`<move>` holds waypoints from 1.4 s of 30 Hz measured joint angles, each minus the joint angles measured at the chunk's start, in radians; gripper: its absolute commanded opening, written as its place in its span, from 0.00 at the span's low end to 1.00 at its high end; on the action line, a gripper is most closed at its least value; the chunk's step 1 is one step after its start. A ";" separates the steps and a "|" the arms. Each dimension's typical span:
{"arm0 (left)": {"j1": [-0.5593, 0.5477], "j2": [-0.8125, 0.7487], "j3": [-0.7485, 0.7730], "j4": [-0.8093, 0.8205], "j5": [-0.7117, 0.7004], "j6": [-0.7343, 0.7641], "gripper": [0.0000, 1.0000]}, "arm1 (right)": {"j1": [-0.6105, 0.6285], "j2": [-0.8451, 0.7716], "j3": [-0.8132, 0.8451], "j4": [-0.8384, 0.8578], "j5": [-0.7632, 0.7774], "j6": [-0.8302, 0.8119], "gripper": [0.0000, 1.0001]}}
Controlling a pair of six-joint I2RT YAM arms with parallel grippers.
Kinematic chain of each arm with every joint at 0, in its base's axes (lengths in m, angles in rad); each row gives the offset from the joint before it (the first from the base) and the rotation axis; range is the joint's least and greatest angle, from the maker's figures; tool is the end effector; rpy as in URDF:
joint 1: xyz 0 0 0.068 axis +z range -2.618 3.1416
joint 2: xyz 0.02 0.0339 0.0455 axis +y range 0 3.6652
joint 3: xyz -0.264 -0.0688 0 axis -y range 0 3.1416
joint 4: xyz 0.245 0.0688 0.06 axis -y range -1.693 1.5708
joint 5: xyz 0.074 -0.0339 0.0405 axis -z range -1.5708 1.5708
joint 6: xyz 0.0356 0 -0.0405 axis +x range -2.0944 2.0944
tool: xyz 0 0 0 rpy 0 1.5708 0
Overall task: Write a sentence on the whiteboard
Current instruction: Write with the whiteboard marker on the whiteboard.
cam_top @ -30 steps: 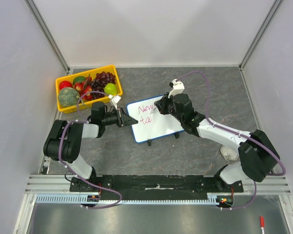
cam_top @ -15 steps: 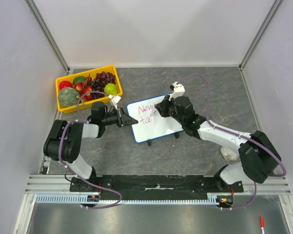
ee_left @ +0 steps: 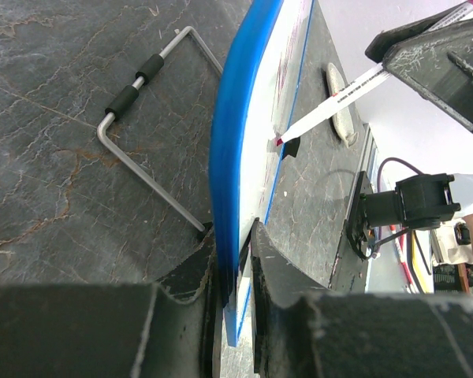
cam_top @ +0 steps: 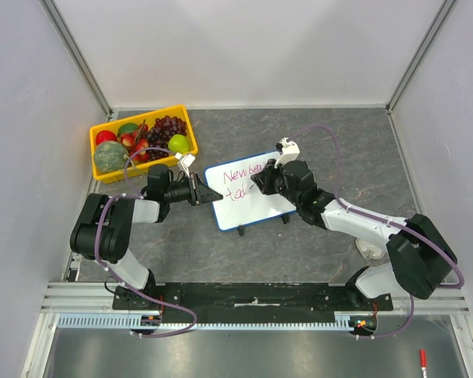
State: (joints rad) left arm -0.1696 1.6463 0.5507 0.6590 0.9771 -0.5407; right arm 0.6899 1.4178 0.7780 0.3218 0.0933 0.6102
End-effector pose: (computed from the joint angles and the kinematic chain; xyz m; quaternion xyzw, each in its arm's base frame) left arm 0.2813 -0.0781 0.1466 0.1104 0.7785 -0.5361 0.3071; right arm 0.2459 0.1986 0.2421 -0.0049 0.8097 0.3243 0.4890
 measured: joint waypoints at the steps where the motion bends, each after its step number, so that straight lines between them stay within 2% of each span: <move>1: 0.000 0.000 0.000 0.000 0.000 0.000 0.02 | 0.000 -0.003 -0.004 -0.001 -0.001 0.000 0.00; 26: 0.000 0.000 0.000 0.001 0.001 0.003 0.02 | -0.001 -0.055 0.023 -0.060 0.035 -0.012 0.00; 42: 0.000 0.000 0.000 0.000 0.001 0.003 0.02 | -0.010 -0.025 0.023 -0.056 0.061 -0.019 0.00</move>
State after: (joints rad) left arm -0.1696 1.6463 0.5507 0.6590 0.9779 -0.5377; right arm 0.6804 1.3930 0.8013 0.2653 0.1543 0.5911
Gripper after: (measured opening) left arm 0.204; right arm 0.133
